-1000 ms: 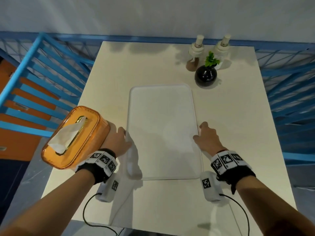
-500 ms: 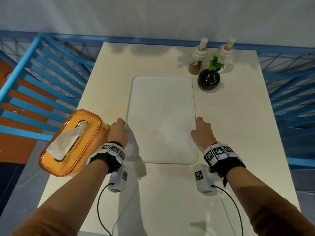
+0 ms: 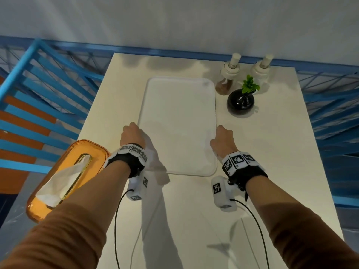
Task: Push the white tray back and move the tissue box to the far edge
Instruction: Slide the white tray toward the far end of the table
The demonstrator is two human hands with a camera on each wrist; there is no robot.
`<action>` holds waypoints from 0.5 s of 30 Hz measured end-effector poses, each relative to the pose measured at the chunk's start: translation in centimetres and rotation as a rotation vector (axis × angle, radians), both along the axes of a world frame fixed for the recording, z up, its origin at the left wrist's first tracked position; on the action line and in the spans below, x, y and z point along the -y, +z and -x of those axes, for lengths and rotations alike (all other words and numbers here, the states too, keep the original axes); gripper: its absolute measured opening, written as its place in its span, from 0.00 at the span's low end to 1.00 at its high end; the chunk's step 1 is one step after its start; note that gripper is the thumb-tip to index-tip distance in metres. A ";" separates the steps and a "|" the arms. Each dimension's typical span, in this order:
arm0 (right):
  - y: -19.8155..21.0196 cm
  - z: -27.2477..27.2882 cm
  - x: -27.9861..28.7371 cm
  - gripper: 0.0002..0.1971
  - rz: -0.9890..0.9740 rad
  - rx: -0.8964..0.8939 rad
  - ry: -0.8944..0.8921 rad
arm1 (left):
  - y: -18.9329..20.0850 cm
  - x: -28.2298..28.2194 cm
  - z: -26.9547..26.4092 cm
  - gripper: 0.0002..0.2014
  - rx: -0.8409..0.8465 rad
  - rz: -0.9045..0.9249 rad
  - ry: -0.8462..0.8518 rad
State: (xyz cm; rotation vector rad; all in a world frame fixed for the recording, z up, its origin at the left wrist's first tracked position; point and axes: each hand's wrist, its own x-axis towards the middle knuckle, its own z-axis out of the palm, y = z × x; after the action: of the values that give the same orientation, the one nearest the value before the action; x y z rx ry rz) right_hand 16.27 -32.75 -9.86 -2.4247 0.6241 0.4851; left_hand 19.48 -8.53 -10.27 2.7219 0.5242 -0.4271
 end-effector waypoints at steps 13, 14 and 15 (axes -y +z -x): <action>0.1 -6.3 -0.4 0.17 0.049 -0.003 -0.060 | 0.0 -0.1 -7.8 0.16 0.025 -0.060 -0.095; 0.1 -6.6 -0.4 0.17 0.055 -0.007 -0.060 | 0.0 0.0 -8.3 0.17 0.025 -0.058 -0.096; 0.0 -6.9 -0.3 0.17 0.059 -0.011 -0.062 | 0.0 0.0 -8.7 0.17 0.026 -0.052 -0.093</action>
State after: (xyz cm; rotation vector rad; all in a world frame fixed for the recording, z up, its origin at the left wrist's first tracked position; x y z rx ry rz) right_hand 23.15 -32.42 -9.82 -2.4517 0.7260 0.4604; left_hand 28.14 -8.55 -10.26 2.8064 0.4079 -0.4065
